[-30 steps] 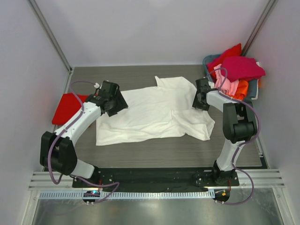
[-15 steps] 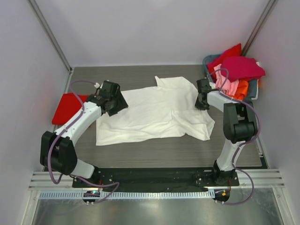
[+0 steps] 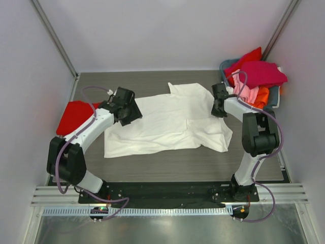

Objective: Fold and stack the t-shirts

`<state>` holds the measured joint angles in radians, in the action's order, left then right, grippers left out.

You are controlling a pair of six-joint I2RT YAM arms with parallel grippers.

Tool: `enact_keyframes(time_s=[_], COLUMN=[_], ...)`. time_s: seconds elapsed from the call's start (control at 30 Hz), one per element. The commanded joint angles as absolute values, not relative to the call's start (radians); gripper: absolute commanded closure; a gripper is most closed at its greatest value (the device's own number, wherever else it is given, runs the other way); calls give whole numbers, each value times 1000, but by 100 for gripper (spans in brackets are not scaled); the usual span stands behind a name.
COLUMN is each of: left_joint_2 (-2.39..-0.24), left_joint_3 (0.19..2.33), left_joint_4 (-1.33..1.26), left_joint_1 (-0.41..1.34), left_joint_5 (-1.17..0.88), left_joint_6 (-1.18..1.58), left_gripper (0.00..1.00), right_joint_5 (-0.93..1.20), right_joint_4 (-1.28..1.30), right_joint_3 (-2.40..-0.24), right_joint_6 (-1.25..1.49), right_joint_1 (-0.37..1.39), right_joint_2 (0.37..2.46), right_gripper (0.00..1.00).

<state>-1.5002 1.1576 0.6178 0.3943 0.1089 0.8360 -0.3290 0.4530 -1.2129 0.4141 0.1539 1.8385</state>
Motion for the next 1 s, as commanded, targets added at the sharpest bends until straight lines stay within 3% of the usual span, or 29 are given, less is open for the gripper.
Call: enact_keyframes(time_s=[0.0, 0.27, 0.5, 0.63, 0.67, 0.73, 0.97], left_joint_2=[-1534, -1722, -1954, -2077, -2097, -2152, -2295], left_joint_3=[1221, 1368, 1561, 1655, 1667, 1704, 1822], left_joint_4=[571, 512, 414, 362, 351, 313, 250], left_joint_1=[420, 534, 630, 669, 672, 680, 683], left_joint_5=[110, 66, -38, -69, -81, -95, -84], left_joint_6=[854, 835, 850, 864, 867, 870, 812], left_gripper=[39, 37, 37, 37, 37, 37, 37], right_joint_5=[-379, -400, -410, -394, -385, -376, -261], right_joint_4=[453, 492, 502, 503, 502, 497, 423], right_joint_3=[-1282, -1368, -1351, -1338, -1335, -1330, -1305], right_joint_6=[394, 376, 377, 385, 388, 399, 434], right_joint_1=[173, 198, 198, 189, 186, 173, 106], right_joint_2=[1815, 1856, 1873, 1887, 1888, 1888, 1897], right_gripper=[99, 98, 88, 73, 60, 48, 43])
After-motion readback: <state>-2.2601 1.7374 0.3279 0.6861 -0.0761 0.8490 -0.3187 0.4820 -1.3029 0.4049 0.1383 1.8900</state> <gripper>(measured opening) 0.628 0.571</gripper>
